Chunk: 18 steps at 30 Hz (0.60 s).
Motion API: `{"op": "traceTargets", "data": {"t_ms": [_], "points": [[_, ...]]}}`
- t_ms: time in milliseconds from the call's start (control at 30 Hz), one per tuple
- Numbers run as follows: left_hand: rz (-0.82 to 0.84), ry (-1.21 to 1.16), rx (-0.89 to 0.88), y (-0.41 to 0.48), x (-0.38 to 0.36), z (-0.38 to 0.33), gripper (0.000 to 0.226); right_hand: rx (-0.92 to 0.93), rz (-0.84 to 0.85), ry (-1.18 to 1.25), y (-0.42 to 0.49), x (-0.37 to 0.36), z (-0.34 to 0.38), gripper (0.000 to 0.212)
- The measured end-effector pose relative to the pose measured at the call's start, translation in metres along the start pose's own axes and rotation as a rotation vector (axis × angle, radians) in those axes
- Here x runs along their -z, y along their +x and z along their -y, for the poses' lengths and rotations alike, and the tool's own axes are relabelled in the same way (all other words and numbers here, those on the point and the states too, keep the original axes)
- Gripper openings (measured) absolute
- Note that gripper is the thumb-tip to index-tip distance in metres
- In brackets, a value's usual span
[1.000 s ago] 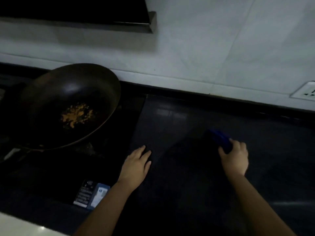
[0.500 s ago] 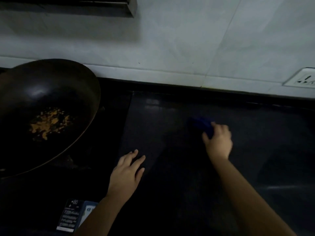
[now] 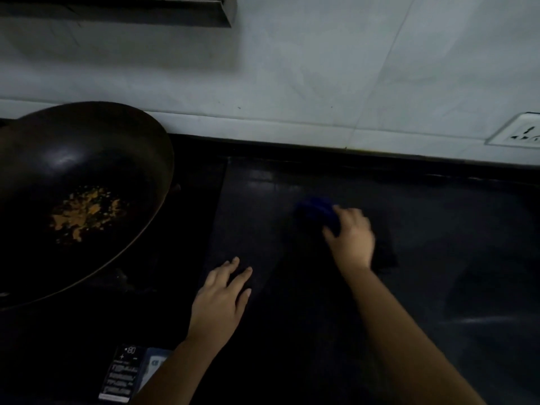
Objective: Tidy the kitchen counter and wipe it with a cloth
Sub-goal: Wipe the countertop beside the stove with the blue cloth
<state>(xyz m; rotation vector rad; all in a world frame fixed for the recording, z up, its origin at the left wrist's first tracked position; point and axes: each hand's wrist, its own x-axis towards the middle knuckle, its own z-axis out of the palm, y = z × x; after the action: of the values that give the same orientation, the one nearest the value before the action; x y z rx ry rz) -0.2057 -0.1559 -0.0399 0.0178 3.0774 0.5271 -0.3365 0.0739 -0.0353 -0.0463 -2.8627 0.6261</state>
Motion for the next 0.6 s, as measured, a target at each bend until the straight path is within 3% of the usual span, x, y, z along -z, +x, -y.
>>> {"op": "traceTargets", "data": {"t_ms": [100, 167, 233, 367, 467, 533, 600], "points": [[0.024, 0.012, -0.006, -0.001, 0.003, -0.002, 0.043, -0.381, -0.103, -0.040, -0.005, 0.027, -0.049, 0.050], [0.037, 0.026, -0.004, -0.001, 0.005, -0.003, 0.044, -0.529, -0.130, -0.074, -0.020, 0.032, -0.045, 0.050], [0.045, 0.027, -0.003, -0.001, 0.005, -0.002, 0.044, -0.490, -0.112, -0.070, -0.042, 0.022, -0.018, 0.051], [0.071, 0.015, -0.015, 0.000, 0.005, -0.003, 0.042, -0.081, -0.033, -0.025, -0.101, 0.000, 0.043, 0.058], [0.050, -0.010, -0.008, -0.002, 0.006, -0.003, 0.032, 0.105, 0.024, -0.075, -0.111, 0.013, 0.027, 0.054], [0.053, -0.026, -0.003, -0.004, 0.007, -0.004, 0.036, -0.026, -0.008, -0.092, -0.107, 0.031, -0.011, 0.050], [0.080, -0.059, 0.003, -0.007, 0.011, -0.006, 0.040, -0.299, -0.077, -0.099, -0.106, 0.054, -0.051, 0.050]]}}
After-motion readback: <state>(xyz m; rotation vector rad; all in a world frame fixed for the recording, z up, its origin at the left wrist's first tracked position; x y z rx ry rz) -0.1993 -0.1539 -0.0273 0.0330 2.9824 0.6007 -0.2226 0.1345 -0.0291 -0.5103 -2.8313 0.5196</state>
